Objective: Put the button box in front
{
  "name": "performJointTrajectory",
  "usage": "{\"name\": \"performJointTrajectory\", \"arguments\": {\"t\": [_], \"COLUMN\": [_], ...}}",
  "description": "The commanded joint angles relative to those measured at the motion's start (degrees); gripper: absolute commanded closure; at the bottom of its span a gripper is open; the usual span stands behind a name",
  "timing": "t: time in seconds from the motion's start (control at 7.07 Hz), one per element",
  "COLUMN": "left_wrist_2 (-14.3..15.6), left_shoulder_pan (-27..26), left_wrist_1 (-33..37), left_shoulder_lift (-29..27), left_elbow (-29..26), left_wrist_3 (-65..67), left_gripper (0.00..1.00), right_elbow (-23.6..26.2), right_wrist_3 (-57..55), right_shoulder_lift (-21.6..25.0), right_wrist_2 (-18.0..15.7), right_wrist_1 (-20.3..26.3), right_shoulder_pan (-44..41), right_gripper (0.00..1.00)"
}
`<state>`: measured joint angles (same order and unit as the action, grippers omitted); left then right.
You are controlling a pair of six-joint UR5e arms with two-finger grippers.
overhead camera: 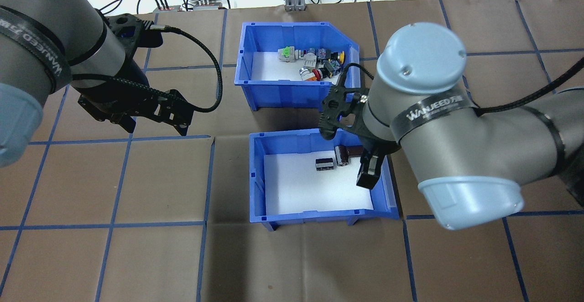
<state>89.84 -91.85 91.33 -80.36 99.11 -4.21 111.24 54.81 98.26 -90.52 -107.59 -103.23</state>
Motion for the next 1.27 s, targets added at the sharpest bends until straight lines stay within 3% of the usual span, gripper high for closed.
{"name": "performJointTrajectory", "arguments": {"t": [0.0,0.14,0.57,0.85,1.13], "left_wrist_2": [-0.01,-0.1,-0.19,-0.19,-0.1], "left_shoulder_pan": [-0.08,-0.08,-0.08,-0.08,-0.08], "left_wrist_1": [-0.27,-0.54,-0.54,-0.54,-0.54], "left_shoulder_lift": [0.12,0.29,0.65,0.47,0.56], "left_elbow": [0.21,0.56,1.09,0.82,0.91], "left_wrist_3": [-0.01,-0.09,-0.18,-0.18,-0.18], "left_gripper": [0.0,0.0,0.0,0.0,0.0], "right_elbow": [-3.82,-5.49,-12.61,-14.73,-14.91], "right_wrist_3": [-7.91,-13.27,-38.53,-51.49,-53.23], "right_shoulder_lift": [-0.09,-1.22,-4.82,-7.82,-7.82], "right_wrist_2": [-0.44,-0.62,-0.62,-0.01,0.0], "right_wrist_1": [0.45,0.63,8.96,9.5,9.51], "right_shoulder_pan": [7.4,9.95,12.79,14.19,14.55], "right_gripper": [0.0,0.0,0.0,0.0,0.0]}}
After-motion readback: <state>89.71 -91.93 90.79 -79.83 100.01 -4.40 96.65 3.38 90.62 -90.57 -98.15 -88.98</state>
